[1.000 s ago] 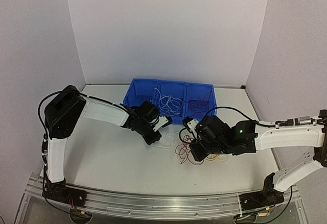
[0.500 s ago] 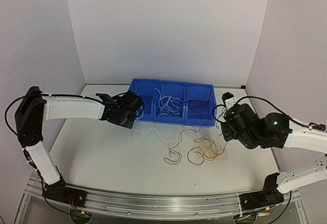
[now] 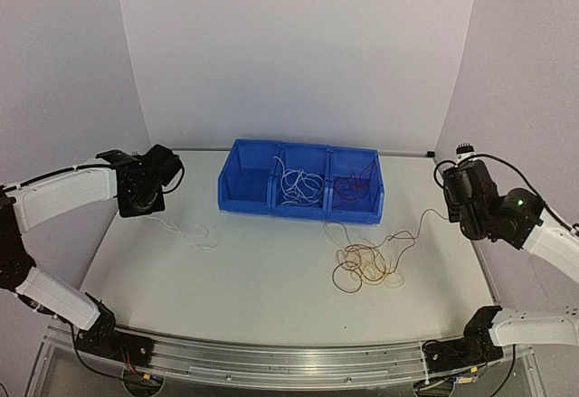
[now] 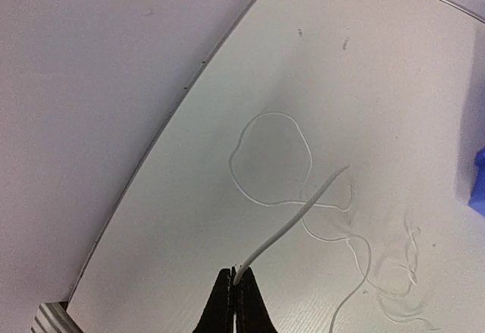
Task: Untangle the cables
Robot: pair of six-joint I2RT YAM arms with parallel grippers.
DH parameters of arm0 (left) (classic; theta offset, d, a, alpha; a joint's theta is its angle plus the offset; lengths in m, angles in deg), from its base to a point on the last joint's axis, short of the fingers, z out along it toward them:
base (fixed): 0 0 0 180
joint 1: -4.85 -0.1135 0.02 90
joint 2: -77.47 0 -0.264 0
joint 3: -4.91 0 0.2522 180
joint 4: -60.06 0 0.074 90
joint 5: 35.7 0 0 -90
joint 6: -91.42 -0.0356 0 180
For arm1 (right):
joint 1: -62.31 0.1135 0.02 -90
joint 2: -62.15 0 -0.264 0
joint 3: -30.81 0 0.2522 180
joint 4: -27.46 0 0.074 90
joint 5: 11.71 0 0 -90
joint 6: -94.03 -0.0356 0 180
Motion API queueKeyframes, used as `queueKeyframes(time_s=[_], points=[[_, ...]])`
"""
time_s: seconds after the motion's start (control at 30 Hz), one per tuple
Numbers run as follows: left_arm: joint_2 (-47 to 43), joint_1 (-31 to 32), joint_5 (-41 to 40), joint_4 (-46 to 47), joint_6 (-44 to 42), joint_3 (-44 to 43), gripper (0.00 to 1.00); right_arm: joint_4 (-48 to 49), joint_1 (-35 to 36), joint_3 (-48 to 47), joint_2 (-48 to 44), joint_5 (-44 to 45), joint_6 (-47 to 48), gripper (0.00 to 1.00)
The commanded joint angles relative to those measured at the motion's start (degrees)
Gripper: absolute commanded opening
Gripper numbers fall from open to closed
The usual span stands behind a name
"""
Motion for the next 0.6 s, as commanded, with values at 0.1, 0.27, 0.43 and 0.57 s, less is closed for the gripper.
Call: queueKeyframes(time_s=[0.1, 0.27, 0.43, 0.57], points=[[-3.2, -4.9, 3.5, -0.3, 0.4, -1.5, 0.0, -0.5, -5.6, -4.1, -1.7, 0.3, 2.3, 0.0], [-7.3, -4.9, 17.6, 13.8, -13.0, 0.1, 0.0, -0.7, -5.7, -3.0, -2.1, -17.3, 1.7, 0.0], [-12.4, -4.8, 32.6, 23.1, -19.7, -2.1, 0.0, -1.0, -5.7, -1.0, -1.9, -27.4, -0.9, 0.0], [-11.7, -4.7, 47.6, 29.2, -23.1, -7.1, 0.0, -1.0, -5.7, -0.1, -1.5, -32.8, -2.5, 0.0]])
